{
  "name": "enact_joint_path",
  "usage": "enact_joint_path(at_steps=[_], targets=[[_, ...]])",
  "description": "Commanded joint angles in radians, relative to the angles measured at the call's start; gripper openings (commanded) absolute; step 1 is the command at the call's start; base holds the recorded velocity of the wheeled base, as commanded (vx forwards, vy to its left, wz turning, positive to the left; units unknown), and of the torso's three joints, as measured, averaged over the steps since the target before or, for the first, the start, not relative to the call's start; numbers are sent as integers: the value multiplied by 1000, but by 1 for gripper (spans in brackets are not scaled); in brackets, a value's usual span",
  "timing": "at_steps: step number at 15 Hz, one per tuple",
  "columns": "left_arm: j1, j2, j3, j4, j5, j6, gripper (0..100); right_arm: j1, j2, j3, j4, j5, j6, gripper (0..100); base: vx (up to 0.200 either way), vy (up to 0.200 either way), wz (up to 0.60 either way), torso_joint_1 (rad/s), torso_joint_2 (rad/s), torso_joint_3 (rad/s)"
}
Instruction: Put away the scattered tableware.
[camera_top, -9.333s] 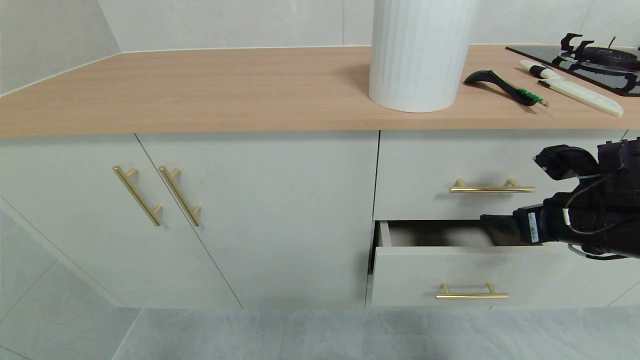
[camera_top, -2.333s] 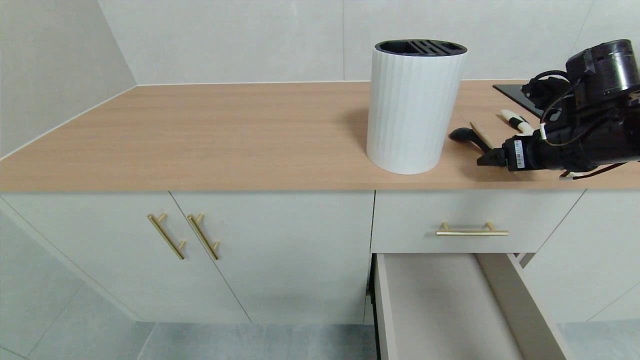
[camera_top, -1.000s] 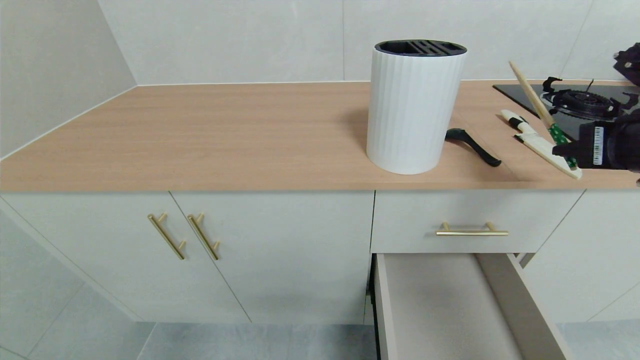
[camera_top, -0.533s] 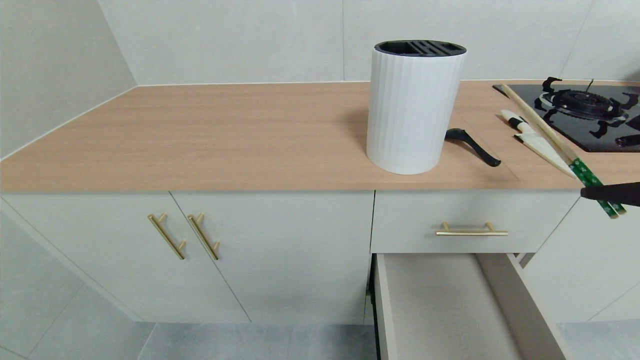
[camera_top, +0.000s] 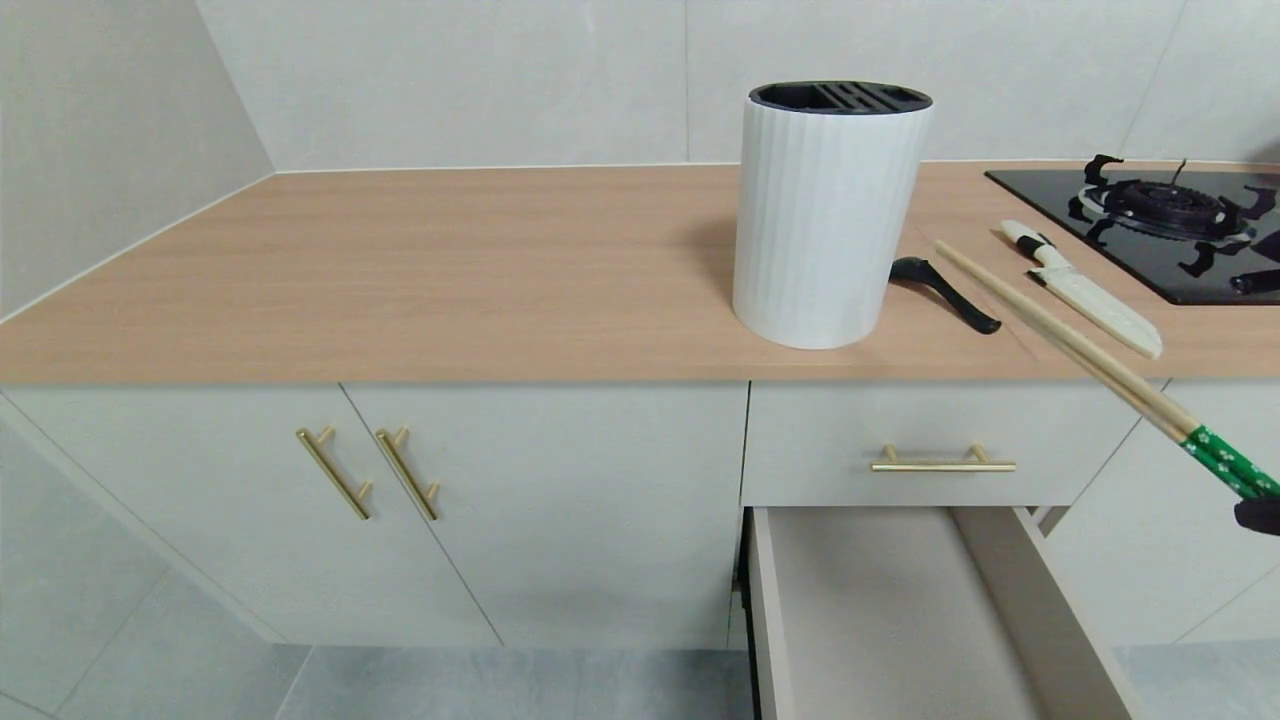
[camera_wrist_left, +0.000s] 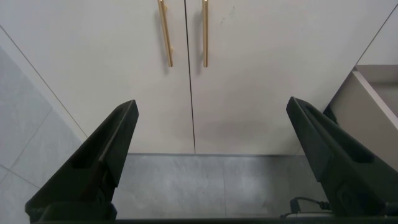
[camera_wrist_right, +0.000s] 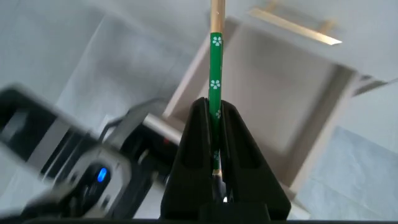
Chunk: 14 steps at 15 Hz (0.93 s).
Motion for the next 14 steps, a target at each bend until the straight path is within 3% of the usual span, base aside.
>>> enact_joint_path(at_steps=[1, 2, 3, 5, 10, 14], targets=[[0, 0, 0, 0, 0, 0, 100, 84, -15, 3, 41, 2, -2, 0, 0, 0, 0, 0, 0, 0], [0, 0, 0, 0, 0, 0, 100, 163, 0, 9, 101, 2, -5, 0, 0, 0, 0, 0, 0, 0], [0, 0, 0, 0, 0, 0, 100, 181, 42, 26, 110, 1, -5, 0, 0, 0, 0, 0, 0, 0], [0, 0, 0, 0, 0, 0, 100, 181, 124, 113, 70, 8, -33, 0, 0, 0, 0, 0, 0, 0], [0, 0, 0, 0, 0, 0, 100, 155, 281, 306, -209, -7, -90, 0, 0, 0, 0, 0, 0, 0], [0, 0, 0, 0, 0, 0, 100, 112, 381, 305, -215, -53, -90, 0, 0, 0, 0, 0, 0, 0]])
